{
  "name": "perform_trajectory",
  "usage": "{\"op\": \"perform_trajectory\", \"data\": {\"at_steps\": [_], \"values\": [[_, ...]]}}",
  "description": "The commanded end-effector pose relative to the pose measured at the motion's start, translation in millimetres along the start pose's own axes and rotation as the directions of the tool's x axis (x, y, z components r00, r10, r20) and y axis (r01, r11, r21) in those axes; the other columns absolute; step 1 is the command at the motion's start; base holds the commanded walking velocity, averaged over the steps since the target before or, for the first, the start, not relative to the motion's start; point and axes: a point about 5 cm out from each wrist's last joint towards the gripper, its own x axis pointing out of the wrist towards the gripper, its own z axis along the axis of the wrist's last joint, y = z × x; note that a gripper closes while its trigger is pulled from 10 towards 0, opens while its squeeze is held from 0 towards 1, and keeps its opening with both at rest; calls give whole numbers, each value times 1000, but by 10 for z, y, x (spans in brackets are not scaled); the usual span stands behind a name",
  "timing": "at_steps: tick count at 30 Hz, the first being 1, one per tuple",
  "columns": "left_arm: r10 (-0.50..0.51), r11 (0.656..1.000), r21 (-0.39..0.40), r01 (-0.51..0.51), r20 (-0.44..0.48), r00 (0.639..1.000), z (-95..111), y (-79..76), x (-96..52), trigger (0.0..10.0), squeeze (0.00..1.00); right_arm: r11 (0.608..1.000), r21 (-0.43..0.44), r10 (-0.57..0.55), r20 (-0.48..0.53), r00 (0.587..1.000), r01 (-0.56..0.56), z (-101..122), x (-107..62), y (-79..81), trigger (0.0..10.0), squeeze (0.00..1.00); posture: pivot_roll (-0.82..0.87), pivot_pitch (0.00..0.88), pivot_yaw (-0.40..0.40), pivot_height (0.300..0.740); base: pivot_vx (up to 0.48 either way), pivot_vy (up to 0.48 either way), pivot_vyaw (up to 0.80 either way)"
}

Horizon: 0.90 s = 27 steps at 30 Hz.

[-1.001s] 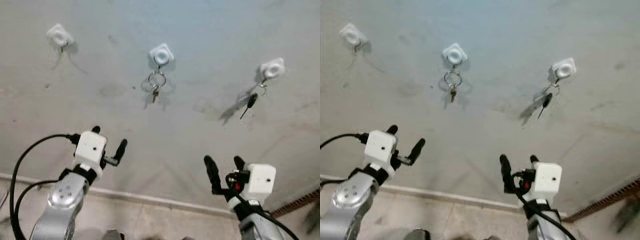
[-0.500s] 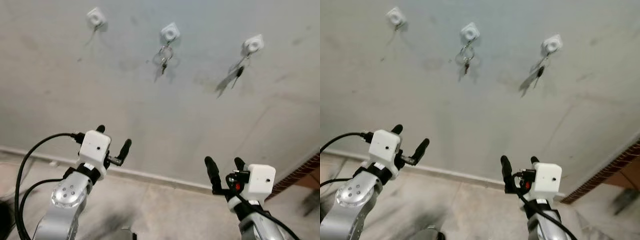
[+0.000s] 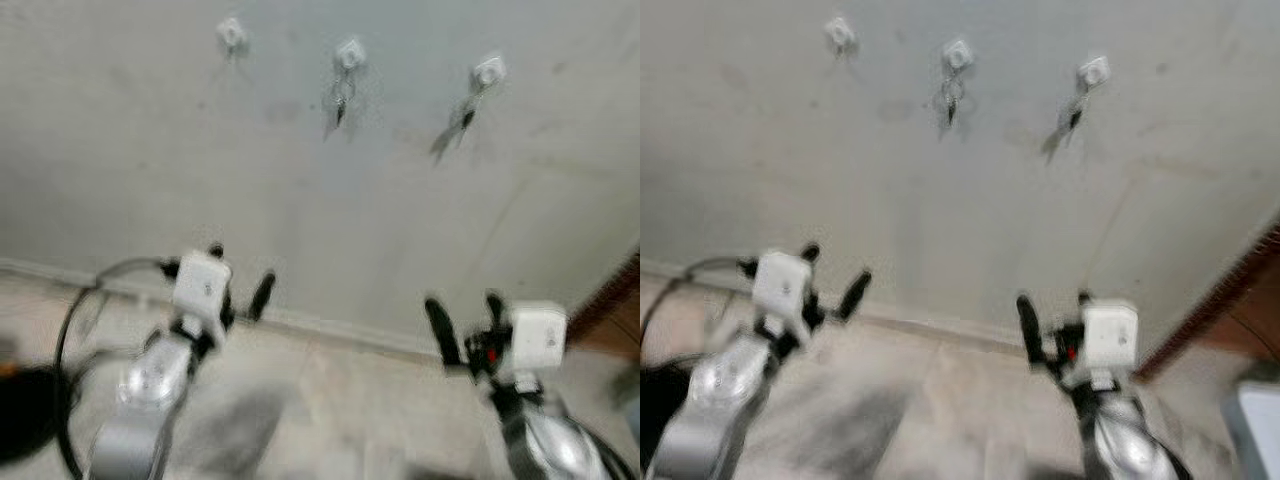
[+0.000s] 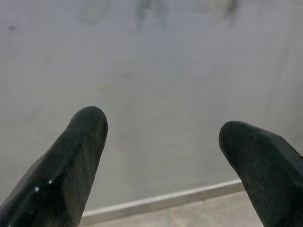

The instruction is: Hang keys on a hook

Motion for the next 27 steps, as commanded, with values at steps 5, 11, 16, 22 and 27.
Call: {"op": "perform_trajectory", "data": {"at_steps": [5, 11, 16, 22, 27], "values": [[-28, 1000, 14, 27, 37, 999, 66, -43, 136, 10000, 0, 996, -74, 49, 29, 998, -47, 110, 180, -156, 10000, 0, 105, 50, -52, 740, 0, 0, 0], [-29, 1000, 3, 28, 46, 999, 74, -56, 167, 10000, 0, 992, -113, 48, 11, 999, -47, 74, 191, -262, 10000, 0, 101, 46, -54, 740, 0, 0, 0], [-27, 1000, -13, 27, 46, 999, 46, -66, 157, 10000, 0, 996, -88, -17, -11, 1000, 16, -11, 152, -348, 10000, 0, 94, 41, -56, 740, 0, 0, 0], [-48, 998, -34, 49, 38, 998, 7, -133, 195, 10000, 0, 996, -45, -73, -13, 997, 72, -78, 128, -297, 10000, 0, 80, 31, -63, 740, 0, 0, -533], [-53, 998, -44, 54, 31, 998, -6, -187, 240, 10000, 0, 992, -11, -126, 8, 992, 127, -48, 155, -293, 10000, 0, 72, 32, -68, 740, 0, 0, -160]]}}
